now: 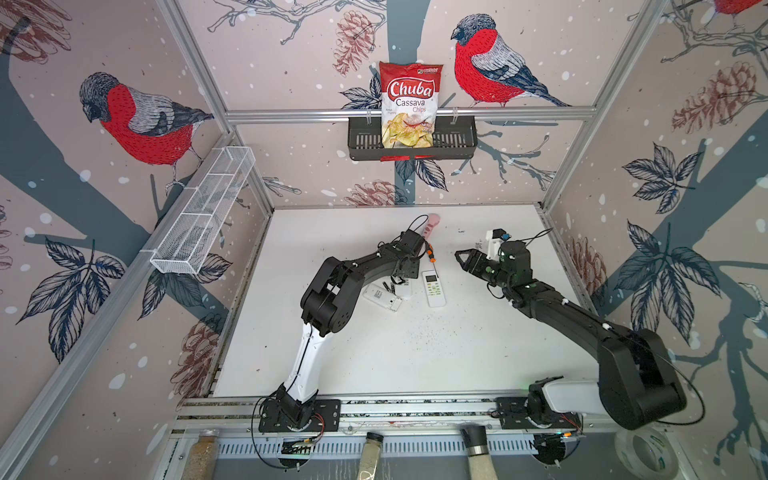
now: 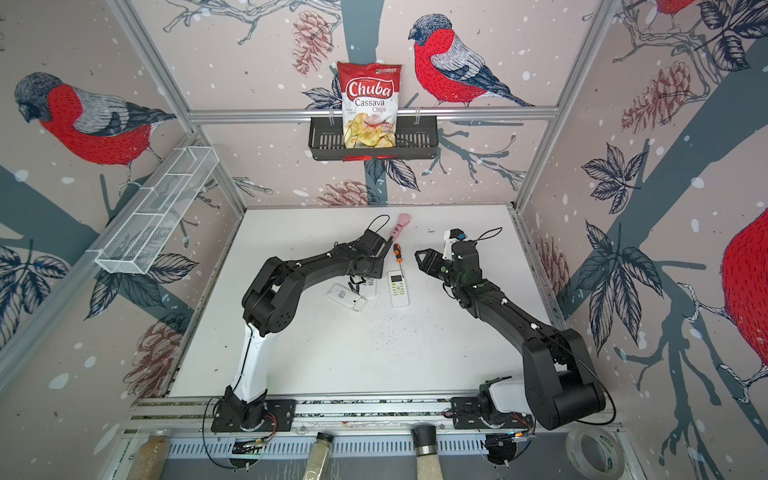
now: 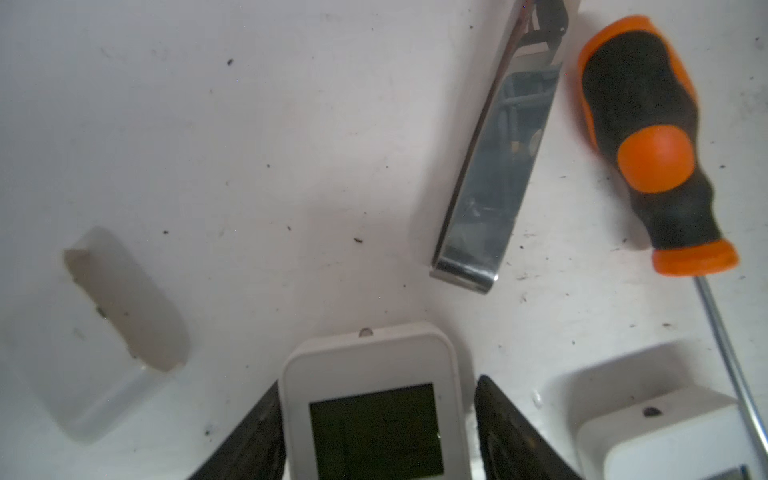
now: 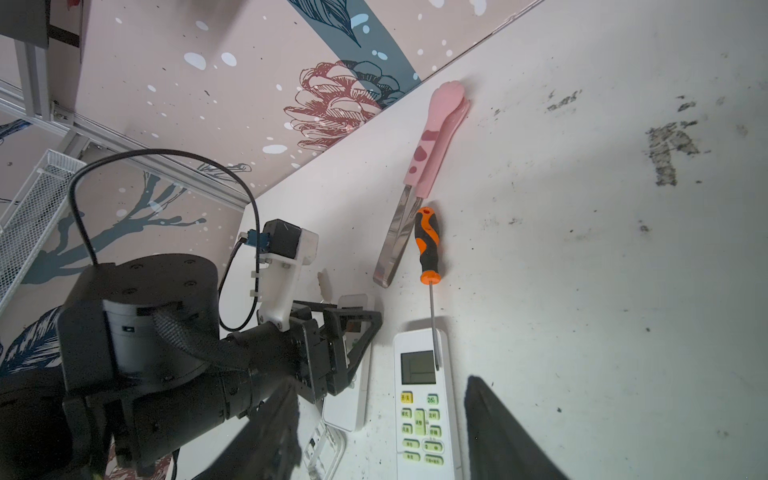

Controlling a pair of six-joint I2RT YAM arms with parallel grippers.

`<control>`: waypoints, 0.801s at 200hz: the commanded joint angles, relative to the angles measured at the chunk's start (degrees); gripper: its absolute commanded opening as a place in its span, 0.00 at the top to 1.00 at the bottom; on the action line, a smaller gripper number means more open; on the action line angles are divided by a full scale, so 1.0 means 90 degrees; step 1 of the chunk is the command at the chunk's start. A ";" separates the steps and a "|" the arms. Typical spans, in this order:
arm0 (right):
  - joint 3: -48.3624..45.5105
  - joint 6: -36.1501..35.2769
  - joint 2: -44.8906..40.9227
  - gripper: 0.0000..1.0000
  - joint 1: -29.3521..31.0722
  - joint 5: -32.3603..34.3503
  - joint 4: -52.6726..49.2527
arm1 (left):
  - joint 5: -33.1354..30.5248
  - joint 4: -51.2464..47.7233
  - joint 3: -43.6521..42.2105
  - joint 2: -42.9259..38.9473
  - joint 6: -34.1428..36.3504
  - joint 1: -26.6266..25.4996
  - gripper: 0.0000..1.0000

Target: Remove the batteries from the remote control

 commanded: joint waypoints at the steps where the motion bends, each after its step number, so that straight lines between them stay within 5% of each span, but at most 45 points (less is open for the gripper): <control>1: -0.0019 -0.0043 -0.0056 0.35 0.0021 0.0007 0.0048 | -0.0289 -0.0469 -0.0038 -0.0020 -0.0076 -0.0074 0.24; 51: -0.0019 -0.0033 -0.0092 0.35 0.0044 -0.0009 0.0049 | -0.0149 -0.0210 -0.0570 -0.0318 -0.0226 -0.0193 0.20; 160: -0.0048 -0.0038 -0.0283 0.35 0.0091 0.0027 0.0020 | 0.0001 -0.0057 -0.0719 -0.0293 -0.0331 -0.0328 0.41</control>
